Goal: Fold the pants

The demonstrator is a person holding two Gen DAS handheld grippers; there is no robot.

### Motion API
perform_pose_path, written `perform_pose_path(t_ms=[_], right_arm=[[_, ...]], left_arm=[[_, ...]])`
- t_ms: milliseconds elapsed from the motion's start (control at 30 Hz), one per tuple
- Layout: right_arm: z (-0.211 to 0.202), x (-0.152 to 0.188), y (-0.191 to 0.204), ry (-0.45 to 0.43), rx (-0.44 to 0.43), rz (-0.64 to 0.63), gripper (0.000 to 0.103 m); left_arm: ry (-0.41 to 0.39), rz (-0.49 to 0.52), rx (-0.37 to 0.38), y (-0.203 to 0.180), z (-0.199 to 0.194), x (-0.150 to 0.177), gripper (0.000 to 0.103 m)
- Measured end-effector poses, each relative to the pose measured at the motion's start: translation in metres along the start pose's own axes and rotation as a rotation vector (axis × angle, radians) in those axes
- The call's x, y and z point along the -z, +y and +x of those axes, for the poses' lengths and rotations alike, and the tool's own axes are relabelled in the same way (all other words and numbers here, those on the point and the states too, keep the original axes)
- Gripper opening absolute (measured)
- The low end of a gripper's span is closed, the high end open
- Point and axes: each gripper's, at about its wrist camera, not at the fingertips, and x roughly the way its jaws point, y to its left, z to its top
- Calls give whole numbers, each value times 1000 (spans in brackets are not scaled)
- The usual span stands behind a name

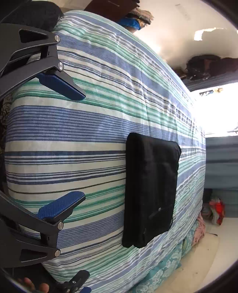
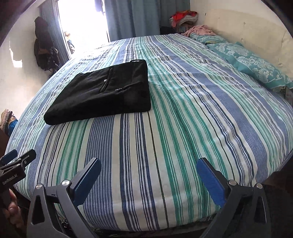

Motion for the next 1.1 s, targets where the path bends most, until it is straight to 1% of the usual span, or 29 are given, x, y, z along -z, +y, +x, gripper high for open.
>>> perform_pose_path(t_ms=[200, 333, 433, 567, 700, 833, 1000, 1033, 1100], right_arm=[[-30, -10, 16, -51, 23, -64, 103], [-41, -12, 26, -46, 27, -100, 103], [-48, -11, 32, -39, 13, -104, 103], [-60, -10, 35, -30, -7, -92, 103], [-73, -14, 34, -35, -24, -70, 103], [-92, -20, 39, -67, -51, -78, 103], [-113, -24, 48, -107, -75, -101, 103], [-115, -24, 49, -109, -75, -105, 103], [-119, -25, 49, -115, -71, -113, 103]], left_arm=[[-33, -16, 19, 0, -21, -1, 100], [-48, -11, 44, 0, -34, -4, 101], [-63, 0, 60, 4, -47, -6, 101], [-95, 35, 34, 13, -65, -12, 102], [-106, 46, 19, 17, -77, -16, 102], [-111, 35, 42, 21, -89, -19, 103], [-155, 55, 70, 19, -106, -27, 103], [-155, 55, 63, 18, -108, -29, 103], [-153, 69, 23, 15, -112, -31, 103]])
